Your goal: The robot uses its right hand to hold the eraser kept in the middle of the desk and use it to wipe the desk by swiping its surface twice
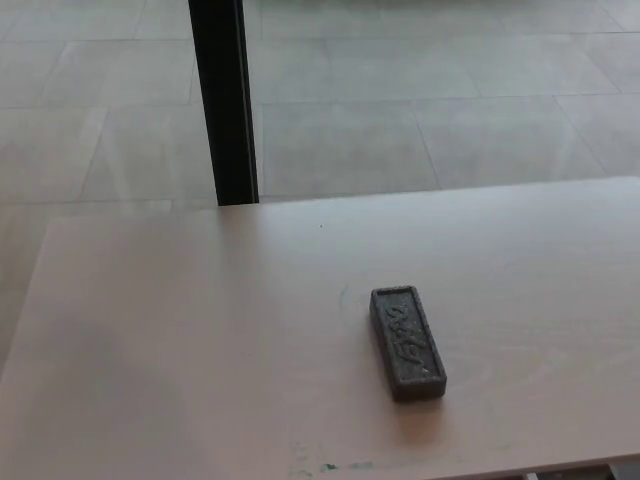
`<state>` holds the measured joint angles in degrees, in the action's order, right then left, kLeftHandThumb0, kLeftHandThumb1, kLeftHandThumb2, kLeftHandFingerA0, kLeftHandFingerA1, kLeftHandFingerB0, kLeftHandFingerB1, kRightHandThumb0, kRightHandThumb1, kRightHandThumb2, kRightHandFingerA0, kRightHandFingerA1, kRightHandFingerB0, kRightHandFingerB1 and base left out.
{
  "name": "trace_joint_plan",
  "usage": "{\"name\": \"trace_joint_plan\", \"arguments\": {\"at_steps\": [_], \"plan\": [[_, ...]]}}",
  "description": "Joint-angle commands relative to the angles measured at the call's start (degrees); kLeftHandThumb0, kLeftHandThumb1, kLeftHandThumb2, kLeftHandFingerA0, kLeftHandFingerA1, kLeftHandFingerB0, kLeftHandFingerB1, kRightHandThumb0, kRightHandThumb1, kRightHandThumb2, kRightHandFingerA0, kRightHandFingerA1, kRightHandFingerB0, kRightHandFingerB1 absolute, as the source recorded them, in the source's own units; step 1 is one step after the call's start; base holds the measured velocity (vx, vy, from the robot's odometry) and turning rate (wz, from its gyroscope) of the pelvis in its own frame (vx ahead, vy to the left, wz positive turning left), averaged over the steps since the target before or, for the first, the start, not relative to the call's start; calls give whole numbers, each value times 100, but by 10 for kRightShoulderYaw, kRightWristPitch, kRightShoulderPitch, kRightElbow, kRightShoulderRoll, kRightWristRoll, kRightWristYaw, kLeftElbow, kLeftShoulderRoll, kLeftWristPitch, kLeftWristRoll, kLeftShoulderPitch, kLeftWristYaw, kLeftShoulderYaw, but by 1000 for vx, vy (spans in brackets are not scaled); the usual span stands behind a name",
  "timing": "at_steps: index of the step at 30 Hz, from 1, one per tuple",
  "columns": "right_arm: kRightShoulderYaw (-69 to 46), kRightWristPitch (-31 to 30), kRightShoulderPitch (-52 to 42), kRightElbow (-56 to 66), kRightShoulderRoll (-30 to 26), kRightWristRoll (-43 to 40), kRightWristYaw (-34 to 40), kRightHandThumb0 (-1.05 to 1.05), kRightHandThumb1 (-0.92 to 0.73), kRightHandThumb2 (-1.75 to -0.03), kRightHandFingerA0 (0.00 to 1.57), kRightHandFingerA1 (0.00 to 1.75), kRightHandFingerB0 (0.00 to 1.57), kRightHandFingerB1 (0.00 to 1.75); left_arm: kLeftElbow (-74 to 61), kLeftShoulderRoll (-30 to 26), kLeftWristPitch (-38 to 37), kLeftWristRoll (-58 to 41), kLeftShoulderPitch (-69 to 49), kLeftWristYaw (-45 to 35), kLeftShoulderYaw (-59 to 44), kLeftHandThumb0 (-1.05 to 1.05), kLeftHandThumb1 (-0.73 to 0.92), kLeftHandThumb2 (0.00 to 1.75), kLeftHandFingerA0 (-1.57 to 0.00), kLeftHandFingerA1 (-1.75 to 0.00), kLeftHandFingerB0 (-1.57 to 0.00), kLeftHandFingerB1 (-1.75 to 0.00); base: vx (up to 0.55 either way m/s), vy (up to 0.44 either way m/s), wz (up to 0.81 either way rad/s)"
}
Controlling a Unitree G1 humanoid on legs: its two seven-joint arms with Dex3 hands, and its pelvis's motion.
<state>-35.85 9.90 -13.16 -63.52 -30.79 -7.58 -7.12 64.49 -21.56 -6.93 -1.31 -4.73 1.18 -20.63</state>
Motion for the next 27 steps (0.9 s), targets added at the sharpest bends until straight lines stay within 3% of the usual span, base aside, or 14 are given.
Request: {"name": "trace_joint_plan", "arguments": {"at_steps": [1,2,6,8,10,11,12,14,17,20,23,24,25,27], "plan": [[-75,38,42,7,-38,-90,-17,-63,-60,-58,83,77,63,60,22,-20,-32,-6,9,47,-9,-46,64,58,-93,-101,-69,-62,0,0,0],[-89,33,71,14,-56,-103,-22,-65,-64,-59,79,75,57,61,21,-16,-34,-25,9,30,-23,-45,49,91,-83,-94,-56,-68,0,0,0],[-104,-1,140,103,-83,-118,-27,-69,-63,-59,76,72,51,58,21,-13,-29,-30,11,33,-32,-48,48,90,-83,-92,-61,-71,0,0,0],[-89,-40,206,213,-90,-123,-7,-75,-64,-59,87,71,55,59,23,-13,-21,-33,16,36,-36,-45,63,58,-88,-97,-67,-64,0,0,0],[-69,-59,248,259,-93,-110,10,-80,-65,-60,96,66,60,61,22,-14,-20,-30,16,37,-33,-46,49,91,-84,-92,-58,-69,0,0,0],[-60,-55,269,265,-94,-101,17,-80,-65,-60,96,66,60,61,23,-15,-21,-27,16,35,-30,-46,49,91,-84,-92,-58,-69,0,0,0],[-49,-80,302,293,-89,-97,37,-78,-64,-60,99,66,65,57,23,-14,-25,-24,16,37,-28,-46,65,58,-87,-102,-65,-63,0,0,0],[-22,-97,352,327,-77,-90,40,-63,-70,-62,88,60,61,43,19,-15,-32,-28,12,28,-31,-52,50,90,-81,-90,-60,-71,0,0,0],[-10,-138,412,348,-61,-131,5,-45,-78,-63,79,74,51,43,20,-13,-25,-30,16,31,-32,-52,50,90,-79,-88,-58,-69,0,0,0],[71,-168,493,430,7,-112,30,-34,-85,-66,81,133,57,50,24,-13,-31,-34,18,27,-35,-49,49,90,-82,-92,-58,-70,0,0,0],[101,-185,510,453,28,-95,39,-35,-83,-67,82,138,61,51,25,-13,-27,-32,16,26,-32,-49,50,91,-80,-87,-56,-69,0,0,0],[128,-207,525,481,57,-91,55,-32,-81,-67,82,148,64,55,24,-13,-31,-32,15,26,-31,-45,65,59,-79,-82,-64,-63,0,0,0],[149,-219,533,501,80,-84,66,-28,-79,-67,80,148,65,56,24,-12,-29,-36,15,24,-34,-48,50,91,-77,-85,-54,-68,0,0,0],[193,-231,547,521,122,-78,62,-26,-82,-69,78,154,63,55,24,-12,-28,-38,17,25,-36,-50,50,90,-76,-84,-58,-70,0,0,0]]}}
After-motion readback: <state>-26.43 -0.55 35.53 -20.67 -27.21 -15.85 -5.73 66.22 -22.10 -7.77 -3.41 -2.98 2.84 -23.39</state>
